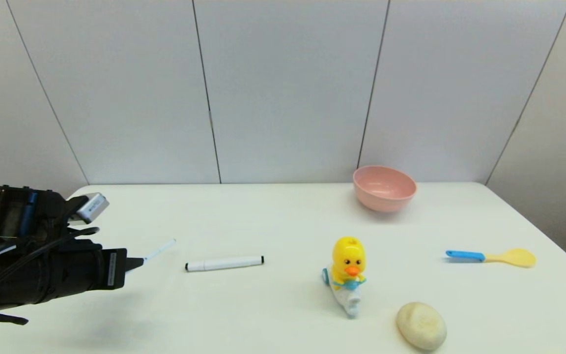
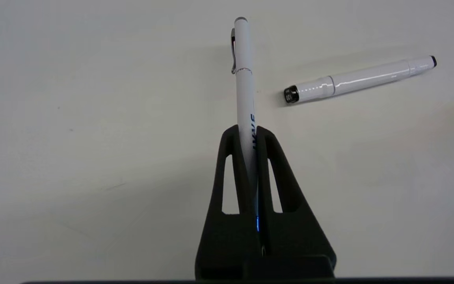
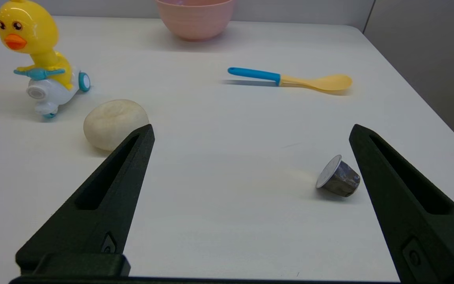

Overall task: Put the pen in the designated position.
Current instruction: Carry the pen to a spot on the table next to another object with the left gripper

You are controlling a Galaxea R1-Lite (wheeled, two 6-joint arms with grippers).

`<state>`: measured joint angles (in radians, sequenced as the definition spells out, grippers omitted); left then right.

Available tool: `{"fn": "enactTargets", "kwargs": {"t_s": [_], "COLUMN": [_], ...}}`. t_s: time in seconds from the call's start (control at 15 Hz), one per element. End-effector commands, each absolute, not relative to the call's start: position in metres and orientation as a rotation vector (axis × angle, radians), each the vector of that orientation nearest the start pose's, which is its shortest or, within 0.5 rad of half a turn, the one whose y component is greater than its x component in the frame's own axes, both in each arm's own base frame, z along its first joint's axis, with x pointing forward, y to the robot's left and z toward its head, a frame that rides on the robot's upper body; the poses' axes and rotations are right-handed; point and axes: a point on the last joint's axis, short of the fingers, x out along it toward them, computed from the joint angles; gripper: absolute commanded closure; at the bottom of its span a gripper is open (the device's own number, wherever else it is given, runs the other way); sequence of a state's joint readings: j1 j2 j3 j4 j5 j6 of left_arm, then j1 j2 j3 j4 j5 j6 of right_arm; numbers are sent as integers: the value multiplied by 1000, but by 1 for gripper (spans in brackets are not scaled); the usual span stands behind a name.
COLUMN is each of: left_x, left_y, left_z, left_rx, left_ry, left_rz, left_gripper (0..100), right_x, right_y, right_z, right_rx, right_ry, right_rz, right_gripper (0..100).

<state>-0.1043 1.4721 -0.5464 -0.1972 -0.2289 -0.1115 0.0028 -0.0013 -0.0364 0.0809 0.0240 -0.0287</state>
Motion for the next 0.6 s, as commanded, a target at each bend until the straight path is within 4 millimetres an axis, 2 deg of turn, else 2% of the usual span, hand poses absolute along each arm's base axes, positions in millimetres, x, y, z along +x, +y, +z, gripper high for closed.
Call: {"fn": "enactTargets", "kwargs": {"t_s": [0.07, 0.6], "left_x": [213, 226], "left_y": [-27, -33], "left_z": [124, 112], "left_rx": [-166, -160], "left_ry": [773, 771], "left_rz": [-271, -290], "left_gripper": [100, 100], "right_x": [-26, -26], "right_y": [0, 0], "right_z": [77, 77], "right_rx": [-29, -29], "right_ry": [44, 46], "right_rz": [28, 28], "right_gripper": [0, 0]}}
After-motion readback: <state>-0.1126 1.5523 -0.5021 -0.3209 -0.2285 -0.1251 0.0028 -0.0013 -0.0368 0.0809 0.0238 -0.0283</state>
